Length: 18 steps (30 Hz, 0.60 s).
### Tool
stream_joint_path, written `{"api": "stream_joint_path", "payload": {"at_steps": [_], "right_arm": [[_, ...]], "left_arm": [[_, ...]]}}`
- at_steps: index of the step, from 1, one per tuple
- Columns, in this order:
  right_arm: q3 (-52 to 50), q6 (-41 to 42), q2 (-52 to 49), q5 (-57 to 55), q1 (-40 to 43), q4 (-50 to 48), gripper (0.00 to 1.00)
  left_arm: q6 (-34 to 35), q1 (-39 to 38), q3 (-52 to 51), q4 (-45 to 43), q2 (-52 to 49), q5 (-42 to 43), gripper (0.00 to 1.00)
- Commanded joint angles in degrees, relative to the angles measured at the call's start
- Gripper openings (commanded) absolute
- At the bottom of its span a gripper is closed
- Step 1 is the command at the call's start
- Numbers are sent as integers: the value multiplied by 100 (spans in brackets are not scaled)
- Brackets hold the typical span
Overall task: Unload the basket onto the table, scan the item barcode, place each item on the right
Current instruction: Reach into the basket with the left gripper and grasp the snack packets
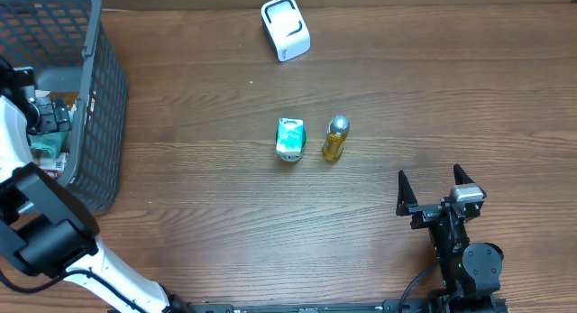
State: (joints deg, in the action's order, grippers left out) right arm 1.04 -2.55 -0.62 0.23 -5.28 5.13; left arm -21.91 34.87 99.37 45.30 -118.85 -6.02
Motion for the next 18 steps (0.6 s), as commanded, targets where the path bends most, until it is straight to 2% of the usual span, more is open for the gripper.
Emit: {"api": "stream_joint_path", "payload": {"at_steps": [1, 4, 18], "right_arm": [[-59, 22, 46, 46, 15, -35, 100], [-59, 22, 46, 48, 15, -35, 100], [-59, 20, 46, 46, 15, -35, 100]], "left_arm": [[-435, 9, 31, 35, -146, 284, 99], [-658, 9, 22, 52, -232, 286, 100], [-664, 9, 4, 87, -382, -52, 99]]}}
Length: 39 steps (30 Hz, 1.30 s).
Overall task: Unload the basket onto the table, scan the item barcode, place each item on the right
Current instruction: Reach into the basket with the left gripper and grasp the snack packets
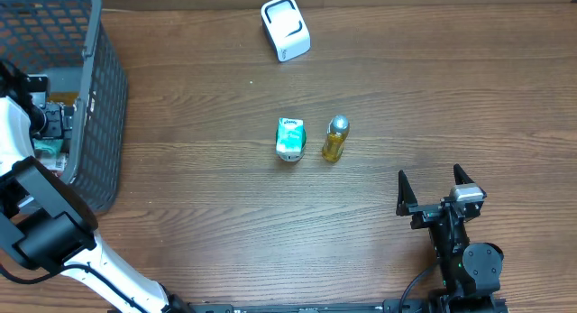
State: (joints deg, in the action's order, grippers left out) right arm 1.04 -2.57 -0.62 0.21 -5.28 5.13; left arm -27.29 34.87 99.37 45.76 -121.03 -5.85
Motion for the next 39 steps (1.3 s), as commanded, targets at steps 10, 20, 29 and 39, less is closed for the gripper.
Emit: {"api": "stream_joint_path", "payload": {"at_steps": [10, 20, 29, 39], "right_arm": [[-59, 22, 46, 48, 15, -33, 100], [-59, 22, 46, 48, 15, -35, 100], [-59, 22, 46, 50, 15, -35, 100], [-59, 24, 46, 48, 15, -35, 100]], "left_arm": [[-7, 70, -57, 111, -581, -365, 100], [79, 105, -63, 179, -697, -205, 36], [802, 33, 227, 238, -127, 890, 26], [2039, -42, 693, 22, 1720, 1191, 24]]}}
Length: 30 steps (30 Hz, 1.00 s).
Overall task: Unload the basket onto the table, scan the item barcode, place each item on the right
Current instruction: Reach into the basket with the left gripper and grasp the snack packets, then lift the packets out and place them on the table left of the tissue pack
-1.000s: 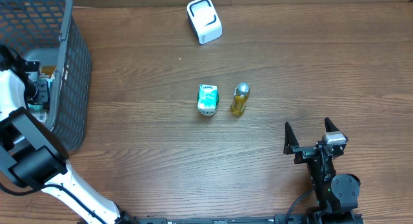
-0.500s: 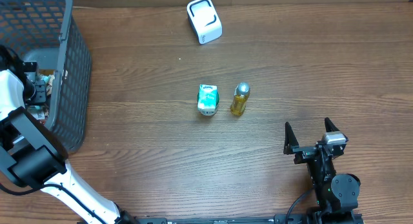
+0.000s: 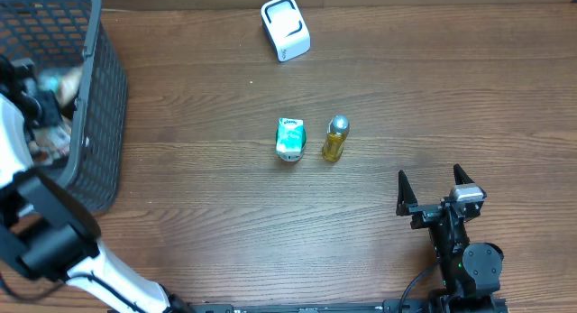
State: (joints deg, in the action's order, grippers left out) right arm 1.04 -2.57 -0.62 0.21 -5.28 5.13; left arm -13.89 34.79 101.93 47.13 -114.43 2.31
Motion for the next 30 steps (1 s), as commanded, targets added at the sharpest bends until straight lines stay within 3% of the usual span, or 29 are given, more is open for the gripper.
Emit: {"api": "stream_joint_path", "payload": {"at_steps": [1, 14, 25, 30], "right_arm": [[-59, 22, 46, 48, 15, -35, 100], [-59, 22, 46, 48, 15, -33, 100], [-59, 24, 46, 50, 15, -35, 100], [-59, 24, 46, 50, 15, -35, 100]], "left_arm": [[857, -33, 437, -149, 1250, 374, 24], [2072, -304, 435, 57, 3311, 2326, 24], [2079, -2216, 236, 1969, 3552, 1123, 28], [2306, -3250, -717, 2050, 3239, 450, 30]]}}
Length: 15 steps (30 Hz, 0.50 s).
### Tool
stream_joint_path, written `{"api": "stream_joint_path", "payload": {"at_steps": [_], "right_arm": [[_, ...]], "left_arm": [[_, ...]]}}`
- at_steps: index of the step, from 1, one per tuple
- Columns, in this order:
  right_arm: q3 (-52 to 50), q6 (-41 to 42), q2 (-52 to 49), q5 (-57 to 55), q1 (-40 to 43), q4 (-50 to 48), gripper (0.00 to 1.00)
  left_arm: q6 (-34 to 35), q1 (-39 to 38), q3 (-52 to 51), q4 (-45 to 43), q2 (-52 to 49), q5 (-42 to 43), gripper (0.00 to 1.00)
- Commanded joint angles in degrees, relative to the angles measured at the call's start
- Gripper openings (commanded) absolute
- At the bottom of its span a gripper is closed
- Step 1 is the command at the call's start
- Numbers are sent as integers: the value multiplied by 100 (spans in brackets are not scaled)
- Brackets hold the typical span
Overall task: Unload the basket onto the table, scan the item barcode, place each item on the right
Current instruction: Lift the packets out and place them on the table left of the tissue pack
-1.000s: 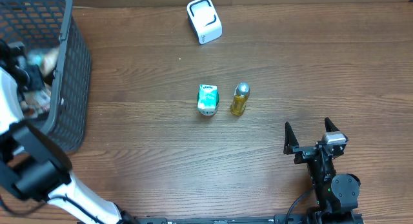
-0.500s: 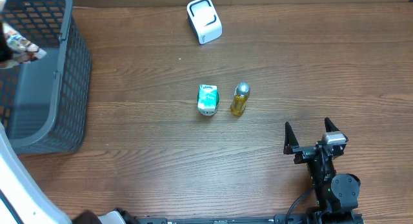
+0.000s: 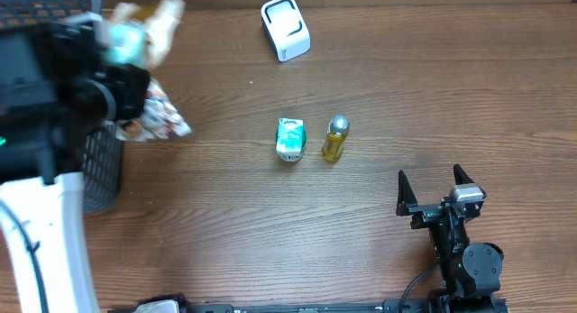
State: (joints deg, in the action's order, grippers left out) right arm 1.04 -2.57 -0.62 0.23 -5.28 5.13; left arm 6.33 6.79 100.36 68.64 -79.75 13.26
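Note:
My left arm is raised close under the overhead camera, at the left. Its gripper [image 3: 133,71] is shut on a crinkly printed snack bag [image 3: 167,122] that hangs just right of the basket; the bag is blurred and the fingers are mostly hidden behind it. The white barcode scanner [image 3: 285,28] stands at the far edge of the table. My right gripper [image 3: 435,188] rests open near the front right, with nothing between its fingers.
The dark mesh basket [image 3: 101,173] is at the far left, largely covered by my left arm. A green-and-white packet [image 3: 289,138] and a small yellow bottle [image 3: 334,138] stand side by side mid-table.
My left gripper was down inside the basket. It is now raised out of it, right of the basket's rim, with the snack bag in its grip. The right arm has not moved.
At first my left gripper was low in the basket among the items there, and it stayed there at the two later moments, shifting slightly. Now it holds a snack bag up outside the basket. The packet, bottle, scanner and right arm stayed put.

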Motion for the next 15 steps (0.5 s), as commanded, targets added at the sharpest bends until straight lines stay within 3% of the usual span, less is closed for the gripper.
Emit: {"api": "stream_joint_path", "payload": {"at_steps": [1, 9, 15], "right_arm": [[-59, 22, 46, 48, 15, -35, 100], [-59, 24, 46, 46, 15, -35, 100], [-59, 24, 46, 48, 15, -35, 100]], "left_arm": [[337, -575, -741, -166, -275, -745, 30], [848, -1471, -2426, -1355, -826, -1073, 31], [1132, -1853, -2994, -1980, -1215, -1464, 33]]}}
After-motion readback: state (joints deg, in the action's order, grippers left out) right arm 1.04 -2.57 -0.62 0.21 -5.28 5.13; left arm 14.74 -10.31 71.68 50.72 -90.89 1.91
